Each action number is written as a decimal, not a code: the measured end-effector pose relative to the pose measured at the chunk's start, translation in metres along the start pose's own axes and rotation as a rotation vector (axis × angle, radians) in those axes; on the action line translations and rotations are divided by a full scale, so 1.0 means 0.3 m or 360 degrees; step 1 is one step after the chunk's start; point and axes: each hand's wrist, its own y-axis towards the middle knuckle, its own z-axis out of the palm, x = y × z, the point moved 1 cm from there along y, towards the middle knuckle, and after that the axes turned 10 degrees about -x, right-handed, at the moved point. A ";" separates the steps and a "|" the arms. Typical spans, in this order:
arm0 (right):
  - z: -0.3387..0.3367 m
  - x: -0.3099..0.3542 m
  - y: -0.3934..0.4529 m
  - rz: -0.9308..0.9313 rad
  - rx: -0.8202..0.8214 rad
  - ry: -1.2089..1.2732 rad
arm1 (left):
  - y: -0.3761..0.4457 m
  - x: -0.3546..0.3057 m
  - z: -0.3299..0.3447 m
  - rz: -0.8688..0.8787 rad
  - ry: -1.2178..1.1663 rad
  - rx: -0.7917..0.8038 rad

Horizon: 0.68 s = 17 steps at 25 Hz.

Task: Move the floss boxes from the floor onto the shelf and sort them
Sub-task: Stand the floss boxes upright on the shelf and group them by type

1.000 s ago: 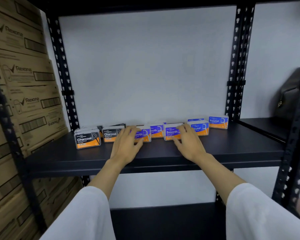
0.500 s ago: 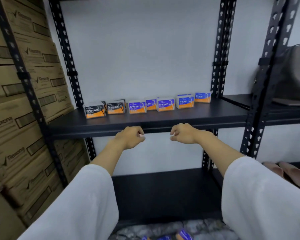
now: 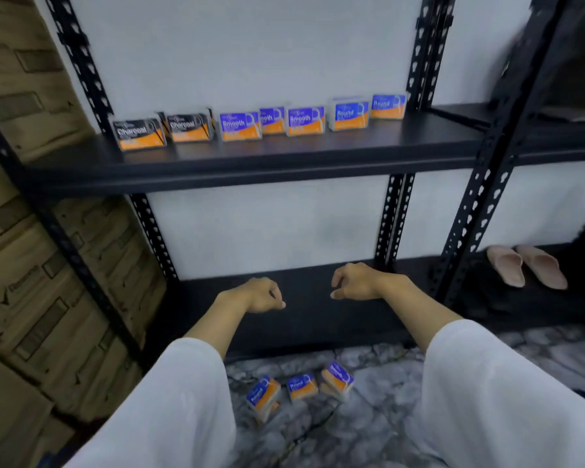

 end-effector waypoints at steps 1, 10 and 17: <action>0.020 -0.012 -0.002 -0.0003 -0.0021 0.0011 | -0.001 0.008 0.021 -0.0002 -0.0025 -0.0005; 0.510 -0.339 0.167 0.0230 0.0190 0.0023 | 0.272 0.166 0.549 -0.0126 -0.0167 0.0189; 0.879 -0.527 0.304 0.0494 0.0183 0.0182 | 0.469 0.268 0.920 -0.0157 -0.0181 0.0200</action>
